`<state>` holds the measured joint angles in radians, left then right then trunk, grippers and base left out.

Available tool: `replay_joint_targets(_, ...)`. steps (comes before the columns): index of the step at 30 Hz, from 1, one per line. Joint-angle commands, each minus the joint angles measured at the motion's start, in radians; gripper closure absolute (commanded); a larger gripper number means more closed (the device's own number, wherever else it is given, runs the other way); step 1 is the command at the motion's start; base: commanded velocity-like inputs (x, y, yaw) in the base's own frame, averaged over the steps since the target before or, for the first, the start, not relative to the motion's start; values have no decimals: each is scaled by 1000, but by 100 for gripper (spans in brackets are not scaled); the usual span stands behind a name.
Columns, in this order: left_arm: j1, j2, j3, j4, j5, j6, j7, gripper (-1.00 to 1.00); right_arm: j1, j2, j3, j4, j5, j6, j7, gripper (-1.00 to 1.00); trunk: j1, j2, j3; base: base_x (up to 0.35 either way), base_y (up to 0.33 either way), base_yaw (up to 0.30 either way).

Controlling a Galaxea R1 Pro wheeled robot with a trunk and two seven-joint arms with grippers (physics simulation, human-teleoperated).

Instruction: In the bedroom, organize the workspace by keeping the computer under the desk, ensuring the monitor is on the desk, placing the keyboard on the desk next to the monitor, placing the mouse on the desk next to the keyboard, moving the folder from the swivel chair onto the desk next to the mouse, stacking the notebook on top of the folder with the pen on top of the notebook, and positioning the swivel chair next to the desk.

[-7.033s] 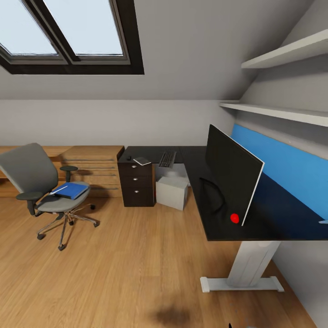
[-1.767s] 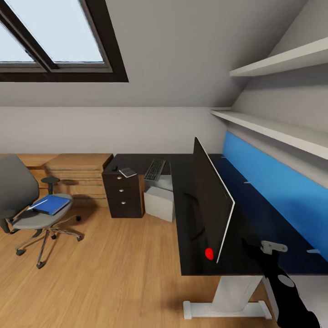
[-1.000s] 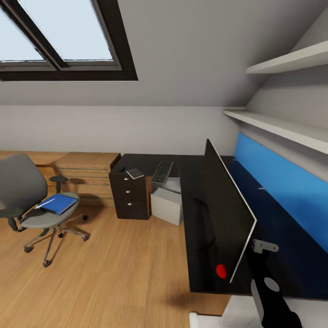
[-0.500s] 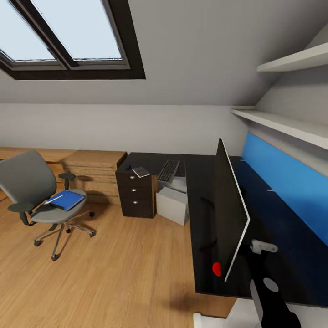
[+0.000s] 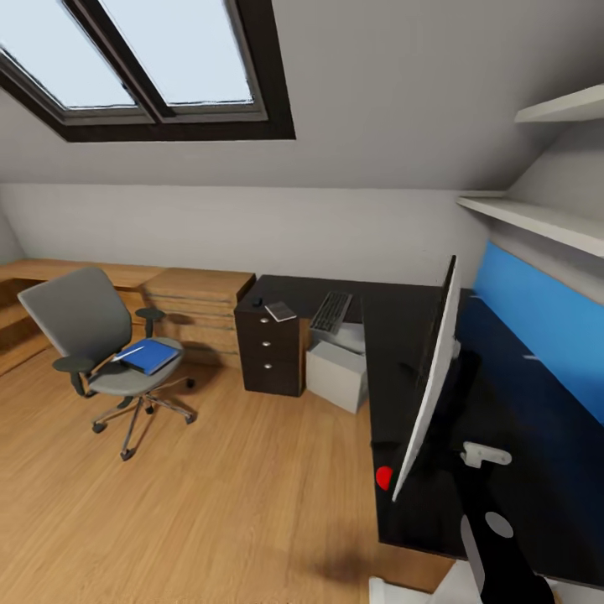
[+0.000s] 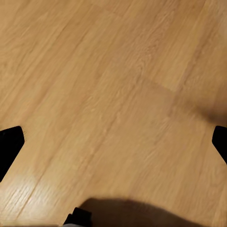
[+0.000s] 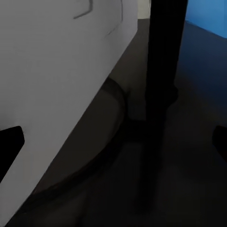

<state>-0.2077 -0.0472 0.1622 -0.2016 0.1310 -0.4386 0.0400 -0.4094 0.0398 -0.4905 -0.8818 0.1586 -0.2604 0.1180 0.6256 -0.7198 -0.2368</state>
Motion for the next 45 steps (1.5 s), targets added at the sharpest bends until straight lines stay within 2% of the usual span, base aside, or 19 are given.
replay_joint_targets(1,-1,0,0,1,6,-3,0,-100,-1,2,-6,0,12,-3,9,-100,0,-1,-3,0,0,178)
replay_joint_targets(29,-1,-3,1,1,6,-3,-1,-100,-1,1,-7,0,12,-6,5,-100,0,-1,-38,8,-5,171)
replay_joint_targets(37,-1,-3,1,1,5,-3,-2,-100,-1,2,-7,0,13,-8,4,-100,0,-1,-39,94,-98,4)
replay_joint_targets(45,-1,-7,0,1,4,-3,-3,-100,-1,0,-10,-1,11,-10,4,-100,0,-1,-36,9,-11,-196)
